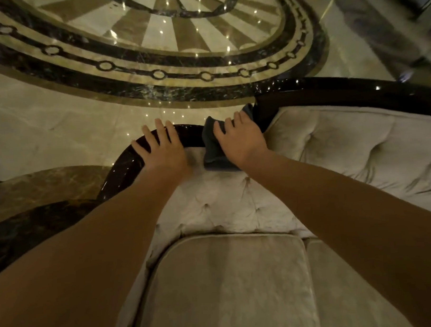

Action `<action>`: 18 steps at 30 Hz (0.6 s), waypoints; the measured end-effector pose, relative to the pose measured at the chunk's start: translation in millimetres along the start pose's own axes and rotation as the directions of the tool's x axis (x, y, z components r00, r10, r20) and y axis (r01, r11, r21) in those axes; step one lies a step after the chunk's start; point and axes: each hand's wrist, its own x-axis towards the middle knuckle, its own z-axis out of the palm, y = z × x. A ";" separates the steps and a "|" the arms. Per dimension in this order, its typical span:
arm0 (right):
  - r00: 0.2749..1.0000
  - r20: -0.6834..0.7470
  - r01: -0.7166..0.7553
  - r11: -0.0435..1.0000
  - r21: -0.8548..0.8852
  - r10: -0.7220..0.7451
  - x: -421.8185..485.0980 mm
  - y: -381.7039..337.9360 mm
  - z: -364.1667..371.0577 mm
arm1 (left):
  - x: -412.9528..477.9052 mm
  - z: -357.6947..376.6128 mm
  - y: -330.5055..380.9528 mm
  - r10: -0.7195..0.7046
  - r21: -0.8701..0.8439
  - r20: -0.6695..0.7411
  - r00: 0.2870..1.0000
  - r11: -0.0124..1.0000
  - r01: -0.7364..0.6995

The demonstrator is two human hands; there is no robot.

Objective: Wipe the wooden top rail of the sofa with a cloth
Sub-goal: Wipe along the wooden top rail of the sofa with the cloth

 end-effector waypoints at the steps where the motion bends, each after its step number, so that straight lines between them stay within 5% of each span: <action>1: 0.999 0.011 0.031 0.998 -0.054 -0.031 -0.3 4.1 -3.7 | 0.0 -3.0 7.1 -0.036 -0.023 0.009 0.999 0.999 0.036; 5: 0.990 0.131 0.082 0.968 -0.237 -0.052 1.6 17.3 -28.1 | 0.4 -16.6 29.6 -0.053 -0.081 0.080 0.995 0.995 0.059; 7: 0.997 0.034 -0.063 0.959 -0.276 0.076 -0.2 31.7 -52.9 | -1.1 -21.4 39.9 0.023 -0.108 0.086 0.996 0.994 -0.013; 9: 1.000 -0.025 -0.024 0.957 -0.288 0.018 1.1 49.1 -63.8 | -6.4 -31.7 56.7 0.093 -0.179 0.062 0.994 0.981 -0.080; 12: 0.999 -0.049 -0.015 0.989 0.149 0.022 -13.7 90.8 -83.0 | -14.8 -53.4 83.9 0.168 -0.320 -0.018 0.986 0.933 -0.165; 14: 0.987 -0.113 -0.043 0.873 0.486 0.112 -27.7 114.4 -66.2 | -16.6 -72.3 97.4 0.183 -0.407 -0.154 0.971 0.884 -0.231; 18: 0.925 -0.131 -0.166 0.688 0.707 0.357 -59.7 156.2 -17.8 | -25.1 -113.1 123.4 0.331 -0.334 -0.384 0.862 0.820 -0.464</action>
